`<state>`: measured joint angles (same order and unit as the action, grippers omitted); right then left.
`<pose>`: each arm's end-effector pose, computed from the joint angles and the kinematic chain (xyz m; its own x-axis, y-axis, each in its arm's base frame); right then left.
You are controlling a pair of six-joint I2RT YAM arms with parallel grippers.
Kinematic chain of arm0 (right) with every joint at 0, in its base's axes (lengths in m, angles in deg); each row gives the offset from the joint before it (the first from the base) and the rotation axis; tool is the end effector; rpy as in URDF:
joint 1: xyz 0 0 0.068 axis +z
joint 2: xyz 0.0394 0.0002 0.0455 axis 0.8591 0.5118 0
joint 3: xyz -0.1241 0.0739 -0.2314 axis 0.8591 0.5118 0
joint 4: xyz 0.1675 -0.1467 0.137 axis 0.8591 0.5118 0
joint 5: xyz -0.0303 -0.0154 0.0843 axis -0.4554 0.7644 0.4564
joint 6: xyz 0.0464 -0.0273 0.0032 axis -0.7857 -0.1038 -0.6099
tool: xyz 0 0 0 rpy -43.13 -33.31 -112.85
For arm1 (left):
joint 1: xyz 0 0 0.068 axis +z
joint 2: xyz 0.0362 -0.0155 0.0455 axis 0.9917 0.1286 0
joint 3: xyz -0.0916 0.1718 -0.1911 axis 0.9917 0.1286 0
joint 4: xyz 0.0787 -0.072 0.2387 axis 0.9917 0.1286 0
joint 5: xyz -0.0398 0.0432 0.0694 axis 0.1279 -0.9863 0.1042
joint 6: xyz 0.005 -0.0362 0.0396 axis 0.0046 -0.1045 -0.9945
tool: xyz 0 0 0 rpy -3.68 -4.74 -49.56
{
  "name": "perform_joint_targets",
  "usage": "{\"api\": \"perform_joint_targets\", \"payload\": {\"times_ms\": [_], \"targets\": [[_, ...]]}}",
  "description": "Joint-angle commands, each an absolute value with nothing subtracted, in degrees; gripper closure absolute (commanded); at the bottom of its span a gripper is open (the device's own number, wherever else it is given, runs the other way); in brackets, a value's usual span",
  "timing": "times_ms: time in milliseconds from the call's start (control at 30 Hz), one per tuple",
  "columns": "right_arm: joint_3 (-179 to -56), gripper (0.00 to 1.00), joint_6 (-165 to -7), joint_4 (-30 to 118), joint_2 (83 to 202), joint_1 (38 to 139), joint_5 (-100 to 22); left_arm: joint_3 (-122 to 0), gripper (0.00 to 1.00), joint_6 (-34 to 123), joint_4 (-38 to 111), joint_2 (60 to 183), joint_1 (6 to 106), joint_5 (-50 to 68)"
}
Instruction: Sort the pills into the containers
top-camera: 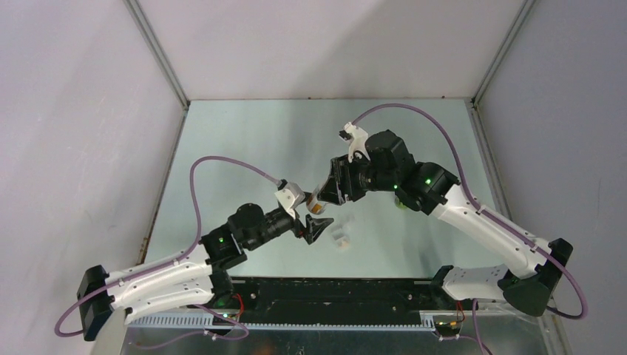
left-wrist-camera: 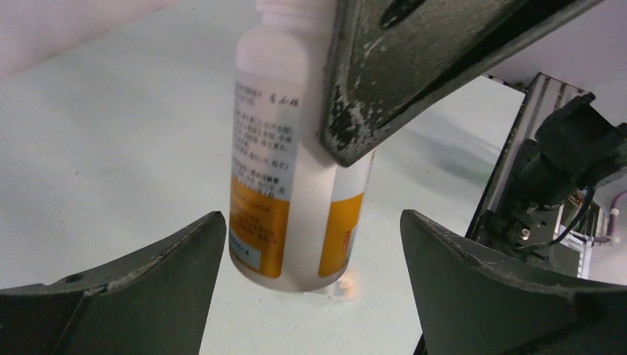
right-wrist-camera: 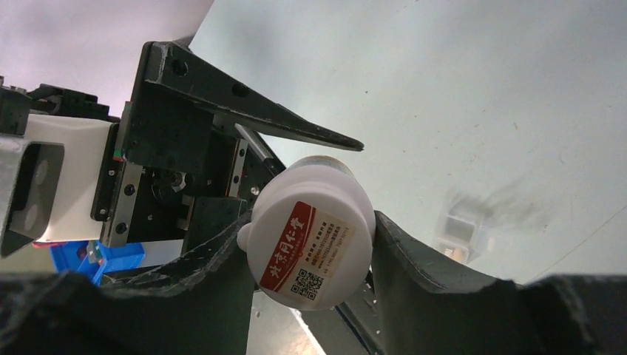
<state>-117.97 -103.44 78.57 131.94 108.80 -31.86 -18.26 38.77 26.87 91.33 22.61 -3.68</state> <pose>0.1651 0.2080 0.3907 -0.6563 -0.1547 -0.7385 -0.6689 0.5720 0.4747 0.0995 -0.1672 0.2840 -0.1186 0.0023 -0.9929 0.8195 0.5648 -0.0966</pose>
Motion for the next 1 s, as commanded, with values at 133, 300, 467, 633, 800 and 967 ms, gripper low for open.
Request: {"api": "perform_joint_targets", "payload": {"times_ms": [133, 300, 467, 633, 800, 967], "targets": [[-118.2, 0.53, -104.0, 76.6, 130.9, 109.4, -28.3, -17.5, 0.16, 34.6, 21.8, 89.2, 22.2, 0.1], [-118.2, 0.53, -104.2, 76.0, 131.3, 109.3, -25.8, -17.2, 0.28, 34.5, 21.4, 89.1, 22.2, 1.2], [-118.2, 0.52, -104.3, 75.9, 132.0, 109.4, -24.7, -17.9, 0.42, 34.4, 22.0, 90.1, 22.2, 1.2], [-118.2, 0.50, -104.4, 76.2, 132.8, 109.4, -26.3, -20.7, 0.94, 35.0, 25.6, 91.7, 22.2, -3.6], [-116.7, 0.27, -103.2, 73.4, 131.5, 109.1, -32.7, -20.6, 1.00, 35.2, 25.1, 92.4, 22.2, -4.0], [-114.2, 0.22, -103.8, 69.6, 129.5, 107.7, -33.4, -19.8, 1.00, 35.2, 24.4, 91.8, 22.2, -3.8]]}}
